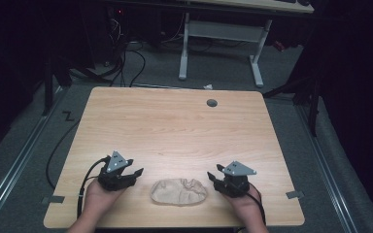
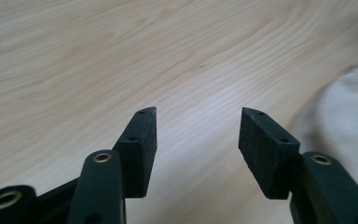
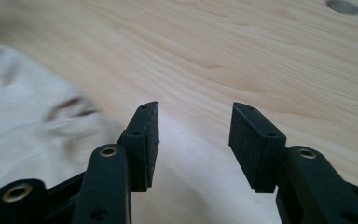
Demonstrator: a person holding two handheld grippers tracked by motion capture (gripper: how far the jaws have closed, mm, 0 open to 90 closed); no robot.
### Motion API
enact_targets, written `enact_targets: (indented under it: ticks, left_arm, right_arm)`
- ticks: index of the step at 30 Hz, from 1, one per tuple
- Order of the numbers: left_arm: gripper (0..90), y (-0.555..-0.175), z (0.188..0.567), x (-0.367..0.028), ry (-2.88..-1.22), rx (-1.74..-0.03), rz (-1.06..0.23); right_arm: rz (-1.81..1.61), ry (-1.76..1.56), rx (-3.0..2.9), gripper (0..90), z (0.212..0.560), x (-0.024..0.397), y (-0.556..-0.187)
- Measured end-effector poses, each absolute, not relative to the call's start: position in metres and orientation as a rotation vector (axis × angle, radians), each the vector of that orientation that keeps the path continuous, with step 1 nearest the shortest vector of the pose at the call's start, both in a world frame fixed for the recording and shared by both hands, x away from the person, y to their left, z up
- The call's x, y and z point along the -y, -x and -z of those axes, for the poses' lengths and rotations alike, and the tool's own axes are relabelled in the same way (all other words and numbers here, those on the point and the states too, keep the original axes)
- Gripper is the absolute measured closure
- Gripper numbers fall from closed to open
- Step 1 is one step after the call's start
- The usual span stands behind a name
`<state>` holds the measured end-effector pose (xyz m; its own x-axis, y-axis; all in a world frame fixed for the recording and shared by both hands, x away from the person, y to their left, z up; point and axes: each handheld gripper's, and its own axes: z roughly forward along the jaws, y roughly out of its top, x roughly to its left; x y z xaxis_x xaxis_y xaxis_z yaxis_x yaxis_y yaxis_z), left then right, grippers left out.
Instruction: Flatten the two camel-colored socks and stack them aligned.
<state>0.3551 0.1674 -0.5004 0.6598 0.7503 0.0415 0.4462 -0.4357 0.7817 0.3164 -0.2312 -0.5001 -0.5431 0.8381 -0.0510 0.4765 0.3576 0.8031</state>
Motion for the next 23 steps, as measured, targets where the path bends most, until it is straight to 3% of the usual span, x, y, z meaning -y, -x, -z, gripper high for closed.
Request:
enact_targets:
  ticks: [3,6,9,23]
  left_arm:
    - [47.1,-0.365,0.512,-0.184,-2.145,-0.994,-0.573]
    - [47.2,-0.371,0.516,-0.199,-2.08,-1.103,-0.505]
    - [46.9,-0.37,0.513,-0.198,-2.047,-1.103,-0.495]
    - [45.5,-0.362,0.512,-0.195,-2.075,-1.065,-0.468]
  right_arm:
    - [-0.994,-1.232,-2.097,52.2,0.506,0.253,-0.339]
    - [-0.965,-1.358,-2.003,52.3,0.515,0.277,-0.347]
    - [-0.949,-1.345,-1.995,52.5,0.519,0.285,-0.339]
    - [-0.94,-1.321,-2.043,51.8,0.522,0.275,-0.337]
